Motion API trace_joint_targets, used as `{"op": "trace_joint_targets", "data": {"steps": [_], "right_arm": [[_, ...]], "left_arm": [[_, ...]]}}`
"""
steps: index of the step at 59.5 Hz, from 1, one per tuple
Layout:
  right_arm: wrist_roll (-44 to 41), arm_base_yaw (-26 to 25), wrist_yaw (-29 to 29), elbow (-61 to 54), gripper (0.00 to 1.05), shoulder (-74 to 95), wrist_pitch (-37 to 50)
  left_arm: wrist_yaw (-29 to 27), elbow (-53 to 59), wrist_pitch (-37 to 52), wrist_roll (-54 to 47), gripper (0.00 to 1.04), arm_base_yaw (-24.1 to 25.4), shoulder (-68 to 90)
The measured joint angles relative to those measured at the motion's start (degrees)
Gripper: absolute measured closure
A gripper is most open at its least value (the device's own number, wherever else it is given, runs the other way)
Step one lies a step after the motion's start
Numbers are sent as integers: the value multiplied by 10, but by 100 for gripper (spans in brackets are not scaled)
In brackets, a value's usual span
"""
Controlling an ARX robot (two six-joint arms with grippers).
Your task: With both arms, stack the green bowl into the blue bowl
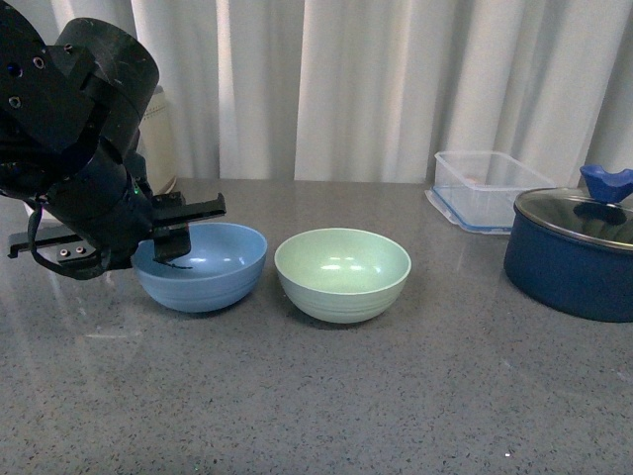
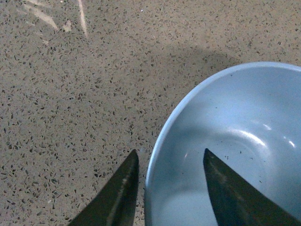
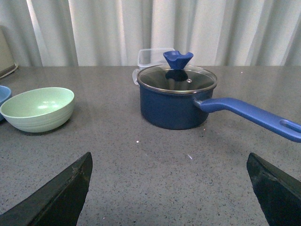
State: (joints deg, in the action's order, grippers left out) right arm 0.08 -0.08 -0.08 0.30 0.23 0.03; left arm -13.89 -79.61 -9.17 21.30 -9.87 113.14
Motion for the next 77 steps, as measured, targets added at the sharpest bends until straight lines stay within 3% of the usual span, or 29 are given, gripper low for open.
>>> {"op": "trace_joint_targets", "data": {"steps": [22, 32, 43, 45, 49, 57, 75, 77], "right_arm": [[0, 0, 0, 0, 10, 0, 0], [0, 0, 0, 0, 10, 0, 0], [0, 0, 0, 0, 10, 0, 0], [0, 0, 0, 0, 10, 0, 0], [0, 0, 0, 0, 10, 0, 0], [0, 0, 0, 0, 10, 0, 0], [0, 0, 0, 0, 10, 0, 0], [0, 0, 0, 0, 10, 0, 0]], "left_arm": [[-23, 151, 99, -71, 6, -3, -174], [-25, 270, 109, -107, 7, -14, -307], [-25, 277, 109, -112, 7, -15, -311], [-13, 288, 136, -126, 9, -12, -310], [37, 363, 321, -162, 22, -4, -320], [60, 492, 538, -195, 47, 14, -365], [91, 633, 573, -206, 102, 47, -476], [93, 643, 573, -209, 101, 49, -487]]}}
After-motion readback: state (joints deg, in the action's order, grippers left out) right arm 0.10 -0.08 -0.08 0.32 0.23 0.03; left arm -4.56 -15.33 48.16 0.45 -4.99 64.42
